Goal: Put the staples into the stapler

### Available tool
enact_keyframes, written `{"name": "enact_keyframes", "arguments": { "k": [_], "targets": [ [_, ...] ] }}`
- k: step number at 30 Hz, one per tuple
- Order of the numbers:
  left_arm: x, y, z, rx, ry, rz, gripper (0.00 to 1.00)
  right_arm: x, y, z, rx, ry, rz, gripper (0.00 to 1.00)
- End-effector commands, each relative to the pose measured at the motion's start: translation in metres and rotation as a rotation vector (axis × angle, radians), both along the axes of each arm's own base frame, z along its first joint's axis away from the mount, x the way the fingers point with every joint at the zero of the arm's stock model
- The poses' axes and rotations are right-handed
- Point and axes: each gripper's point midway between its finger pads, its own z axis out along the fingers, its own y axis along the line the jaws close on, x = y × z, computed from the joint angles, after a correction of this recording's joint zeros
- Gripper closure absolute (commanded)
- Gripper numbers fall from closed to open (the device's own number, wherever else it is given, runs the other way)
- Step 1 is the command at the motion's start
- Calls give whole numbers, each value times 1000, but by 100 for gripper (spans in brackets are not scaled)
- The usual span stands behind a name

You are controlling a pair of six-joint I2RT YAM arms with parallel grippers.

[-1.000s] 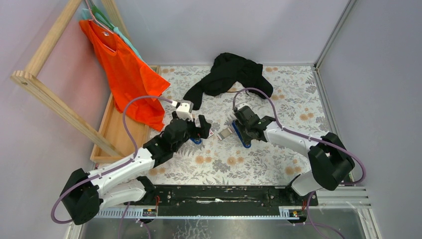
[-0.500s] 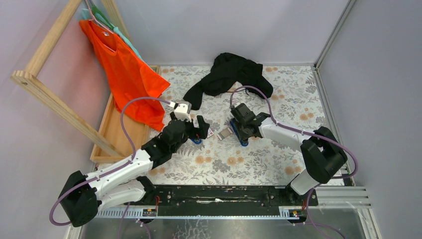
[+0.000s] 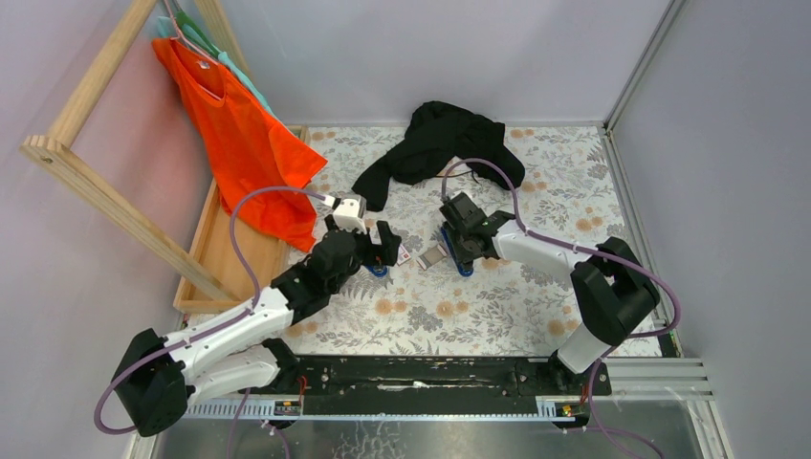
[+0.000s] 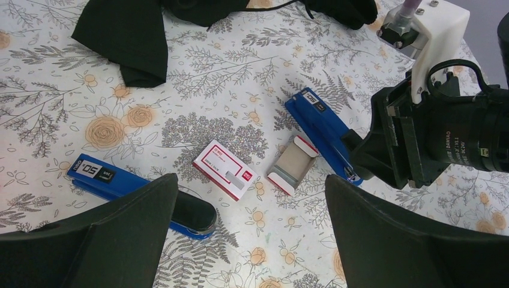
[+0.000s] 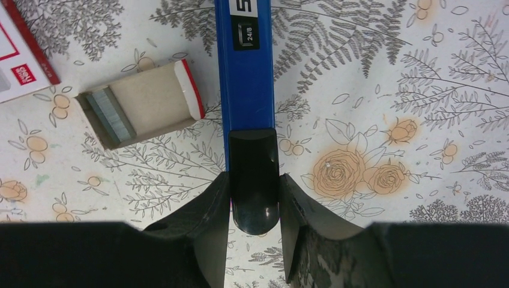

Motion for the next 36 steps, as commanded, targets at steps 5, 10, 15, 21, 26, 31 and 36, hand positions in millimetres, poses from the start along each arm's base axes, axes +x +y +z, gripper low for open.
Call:
{"name": "enact_keyframes", "arguments": {
  "k": [5,10,15,21,26,31,36],
  "targets": [
    [4,16,17,-26,-43,78,0,24,-30,19,-27,-87,-144,84],
    [3,24,28,-63,-55,127,0,30,-29,26,-18,-110,-152,71],
    [1,34,37,-101,-48,183,0,33,-31,38,2,-149,-161,47],
    [-9,48,53,-155,-20,237,0,28,-36,73,74,-245,-170,35],
    [-25,61,76,-197,1,241,0,12,-59,112,136,-388,-206,22],
    [-44,78,109,-212,-37,218,0,-13,-89,159,222,-574,-223,9],
    [-59,99,150,-219,-146,198,0,-42,-124,207,326,-760,-298,1]
  ]
}}
